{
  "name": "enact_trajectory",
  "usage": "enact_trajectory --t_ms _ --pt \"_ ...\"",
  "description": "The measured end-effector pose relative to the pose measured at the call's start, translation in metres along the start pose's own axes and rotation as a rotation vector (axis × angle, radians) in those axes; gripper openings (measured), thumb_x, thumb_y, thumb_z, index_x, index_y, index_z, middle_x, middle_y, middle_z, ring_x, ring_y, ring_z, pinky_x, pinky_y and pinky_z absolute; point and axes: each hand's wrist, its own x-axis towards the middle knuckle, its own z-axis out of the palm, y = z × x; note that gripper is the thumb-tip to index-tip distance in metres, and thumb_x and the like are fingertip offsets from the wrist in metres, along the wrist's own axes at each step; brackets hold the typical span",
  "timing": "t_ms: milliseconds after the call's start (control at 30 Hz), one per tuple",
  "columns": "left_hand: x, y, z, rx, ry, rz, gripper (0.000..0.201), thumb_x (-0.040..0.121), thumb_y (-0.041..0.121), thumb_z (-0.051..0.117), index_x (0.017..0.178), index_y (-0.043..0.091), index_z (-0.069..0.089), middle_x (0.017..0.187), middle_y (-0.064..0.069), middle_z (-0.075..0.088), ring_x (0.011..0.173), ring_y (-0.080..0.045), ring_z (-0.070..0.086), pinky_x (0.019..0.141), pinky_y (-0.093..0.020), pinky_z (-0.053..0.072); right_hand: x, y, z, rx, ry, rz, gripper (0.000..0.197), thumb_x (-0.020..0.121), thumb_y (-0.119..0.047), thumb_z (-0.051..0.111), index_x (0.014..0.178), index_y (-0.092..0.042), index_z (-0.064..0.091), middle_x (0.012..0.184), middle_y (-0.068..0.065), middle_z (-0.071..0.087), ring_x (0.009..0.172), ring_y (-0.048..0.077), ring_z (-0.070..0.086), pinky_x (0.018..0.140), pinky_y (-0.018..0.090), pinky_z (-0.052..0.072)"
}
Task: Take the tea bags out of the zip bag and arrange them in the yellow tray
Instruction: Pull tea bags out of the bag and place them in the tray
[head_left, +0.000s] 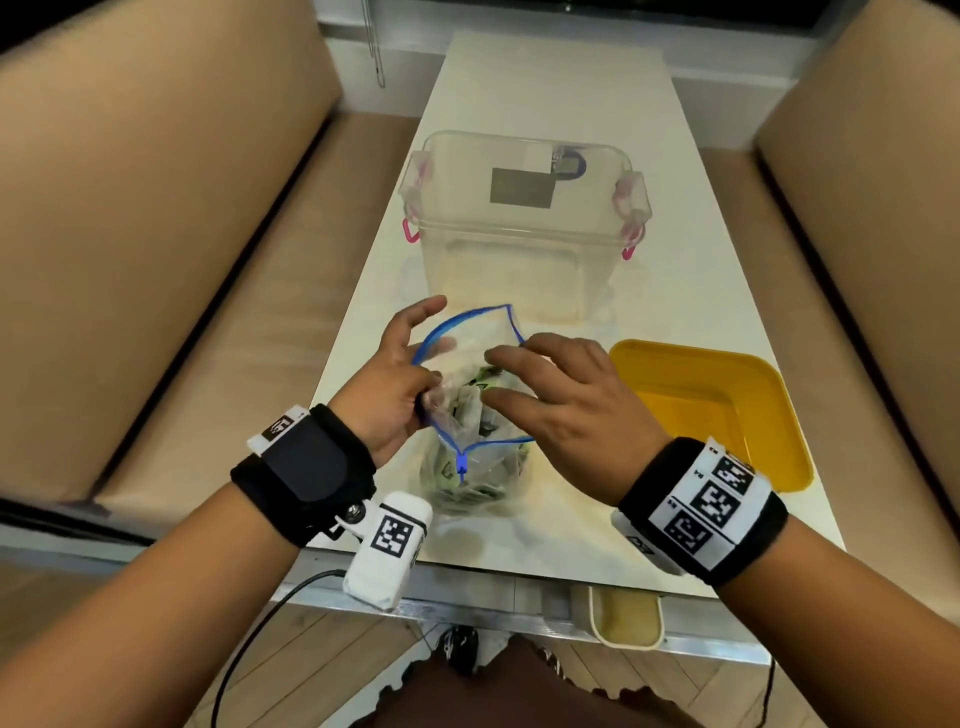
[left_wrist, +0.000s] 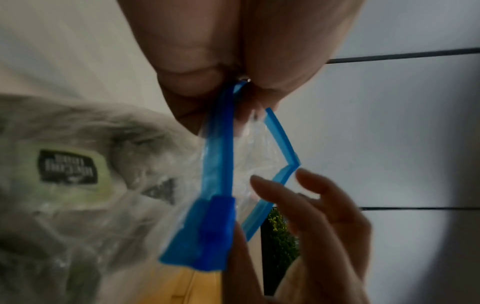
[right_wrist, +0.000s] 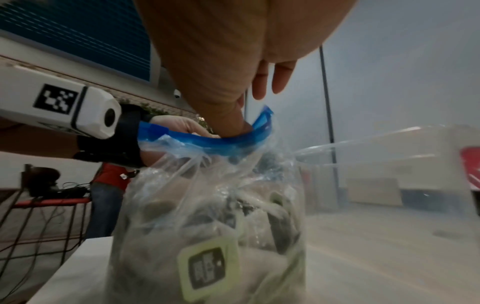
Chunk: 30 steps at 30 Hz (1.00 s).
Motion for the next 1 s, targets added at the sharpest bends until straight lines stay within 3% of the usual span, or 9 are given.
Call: enact_trajectory --t_ms 67,133,200,267,367,500,667,867,1000 --pt "0.000 0.000 0.002 0.046 0.021 0.041 0.070 0.082 -0.018 0.028 0.110 0.040 0.053 0.117 -0.009 0.050 0.045 -0.007 0.040 0.046 -0.022 0.037 0.005 -0.005 0.000 0.079 -0.038 -0.069 0.021 0.089 -0.011 0.050 0.099 -0.017 0.067 0.117 0.005 0.064 0.115 0.026 0.051 0.089 0.036 0.037" --pt "0.001 -0.002 0.003 0.054 0.004 0.077 0.064 0.078 -0.016 0.032 0.101 0.039 0.055 0.112 -0.009 0.048 0.044 -0.010 0.035 0.046 -0.023 0.032 0.009 -0.008 0.004 0.100 -0.175 -0.050 0.014 0.083 -0.012 0.054 0.085 -0.021 0.065 0.088 -0.001 0.067 0.087 0.022 0.063 0.077 0.033 0.041" --pt "0.001 -0.003 0.000 0.025 -0.078 0.102 0.056 0.079 -0.009 0.038 0.097 0.039 0.062 0.106 -0.004 0.049 0.047 -0.009 0.031 0.047 -0.021 0.031 0.013 -0.009 0.004 0.074 -0.392 0.113 0.014 0.080 -0.011 0.059 0.076 -0.024 0.059 0.063 -0.005 0.055 0.053 0.021 0.051 0.060 0.029 0.030" --pt "-0.003 0.000 -0.002 0.164 -0.193 0.161 0.042 0.084 0.001 0.050 0.094 0.035 0.071 0.099 0.002 0.050 0.051 -0.006 0.035 0.051 -0.017 0.034 0.015 -0.009 0.005 0.025 -0.608 0.253 0.012 0.089 -0.012 0.051 0.085 -0.023 0.054 0.059 -0.005 0.043 0.046 0.017 0.033 0.057 0.028 0.019" --pt "-0.006 -0.002 -0.005 0.759 -0.210 0.325 0.022 0.084 0.008 0.070 0.091 0.027 0.076 0.103 0.007 0.044 0.055 0.002 0.043 0.062 -0.008 0.034 0.019 -0.012 0.003 0.084 -0.663 0.364 0.017 0.094 -0.026 0.050 0.107 -0.020 0.058 0.076 -0.002 0.061 0.064 0.022 0.055 0.052 0.030 0.027" --pt "-0.002 -0.013 -0.008 1.175 -0.106 0.318 0.037 0.076 0.016 0.077 0.109 0.031 0.070 0.106 0.004 0.039 0.078 -0.003 0.050 0.076 -0.013 0.036 0.021 -0.014 0.004 0.252 -0.664 0.467 0.047 0.083 -0.036 0.066 0.123 -0.017 0.052 0.113 0.006 0.063 0.099 0.028 0.061 0.074 0.034 0.046" --pt "-0.010 -0.011 -0.005 1.212 -0.105 0.193 0.078 0.069 0.017 0.075 0.136 0.038 0.043 0.124 0.000 0.030 0.081 -0.020 0.056 0.080 -0.026 0.048 0.015 -0.017 0.015 0.378 -0.718 0.520 0.080 0.072 -0.037 0.077 0.136 -0.015 0.035 0.126 0.008 0.051 0.110 0.027 0.056 0.087 0.038 0.049" --pt "-0.015 -0.003 0.001 1.163 -0.214 0.213 0.090 0.069 0.005 0.071 0.146 0.024 0.027 0.130 -0.003 0.042 0.087 -0.012 0.050 0.075 -0.021 0.040 0.028 -0.022 0.006 0.345 -0.518 0.388 0.030 0.085 -0.012 0.060 0.113 -0.021 0.061 0.111 0.002 0.055 0.098 0.021 0.057 0.076 0.029 0.047" --pt "-0.016 -0.001 -0.002 1.143 -0.221 0.225 0.087 0.067 -0.001 0.069 0.142 0.026 0.034 0.128 0.004 0.042 0.076 0.000 0.051 0.066 -0.008 0.037 0.030 -0.024 0.017 0.450 -0.658 0.380 0.048 0.079 -0.023 0.070 0.124 -0.023 0.055 0.127 0.003 0.052 0.115 0.022 0.052 0.093 0.030 0.045"
